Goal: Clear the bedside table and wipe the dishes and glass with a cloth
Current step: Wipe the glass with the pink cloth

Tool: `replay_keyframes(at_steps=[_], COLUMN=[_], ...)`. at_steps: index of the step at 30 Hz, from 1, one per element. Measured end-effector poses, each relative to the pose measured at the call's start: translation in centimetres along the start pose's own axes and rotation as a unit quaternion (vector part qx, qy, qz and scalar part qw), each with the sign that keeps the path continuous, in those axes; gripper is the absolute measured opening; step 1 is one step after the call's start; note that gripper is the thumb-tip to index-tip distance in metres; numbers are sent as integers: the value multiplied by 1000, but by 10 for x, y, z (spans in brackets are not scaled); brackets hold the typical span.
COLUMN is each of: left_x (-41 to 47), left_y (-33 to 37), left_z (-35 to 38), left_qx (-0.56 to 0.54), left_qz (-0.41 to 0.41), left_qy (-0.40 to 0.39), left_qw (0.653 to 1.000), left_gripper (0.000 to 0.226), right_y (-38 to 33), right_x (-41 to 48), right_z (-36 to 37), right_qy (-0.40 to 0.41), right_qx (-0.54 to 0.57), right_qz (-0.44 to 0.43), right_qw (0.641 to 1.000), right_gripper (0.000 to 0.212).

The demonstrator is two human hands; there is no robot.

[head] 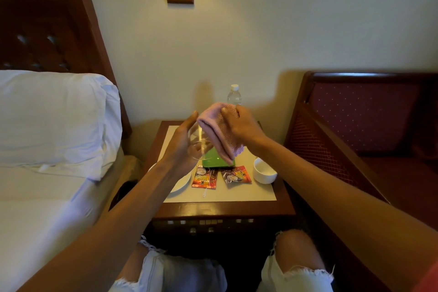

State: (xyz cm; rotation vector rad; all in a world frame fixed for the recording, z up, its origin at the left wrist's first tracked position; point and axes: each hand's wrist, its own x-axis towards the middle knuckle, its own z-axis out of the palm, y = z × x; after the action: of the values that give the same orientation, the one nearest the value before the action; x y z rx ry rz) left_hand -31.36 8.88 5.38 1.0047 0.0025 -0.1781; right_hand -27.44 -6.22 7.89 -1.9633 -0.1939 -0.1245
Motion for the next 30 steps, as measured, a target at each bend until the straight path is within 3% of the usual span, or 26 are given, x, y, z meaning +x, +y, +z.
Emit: replay_keyframes(at_steps=[3, 6, 7, 9, 11, 15, 19, 24, 26, 30], left_x=[-1, 1, 2, 3, 7, 1, -4, 6, -3, -13], left_y=[-1, -5, -6, -4, -1, -10, -11, 10, 7, -1], left_z=[10, 13, 13, 16, 16, 16, 20, 15, 20, 32], left_qx=[14, 38, 43, 51, 78, 151, 222, 260, 273, 298], left_qz=[1, 14, 31, 78, 112, 162, 185, 209, 201, 214], left_qy=[27, 109, 129, 157, 174, 176, 149, 179, 156, 128], left_qw=[1000, 993, 990, 983, 975, 959, 946, 926, 928, 921], left_gripper=[42, 45, 46, 45, 43, 40, 36, 45, 43, 33], right_y=[4, 3, 1, -2, -6, -14, -16, -13, -17, -28], right_x=[-12, -19, -20, -20, -25, -31, -22, -37, -34, -23], right_z=[14, 21, 21, 24, 31, 41, 34, 52, 44, 24], right_qy=[67, 213, 220, 162, 86, -7, 9, -1, 21, 63], right_qx=[-21, -141, -163, -98, 27, 130, 194, 147, 158, 193], right_qz=[-38, -89, -105, -106, -62, -2, 69, 30, 25, 93], right_qw=[997, 963, 956, 976, 994, 991, 978, 989, 987, 975], right_gripper=[33, 38, 36, 32, 42, 48, 51, 51, 49, 48])
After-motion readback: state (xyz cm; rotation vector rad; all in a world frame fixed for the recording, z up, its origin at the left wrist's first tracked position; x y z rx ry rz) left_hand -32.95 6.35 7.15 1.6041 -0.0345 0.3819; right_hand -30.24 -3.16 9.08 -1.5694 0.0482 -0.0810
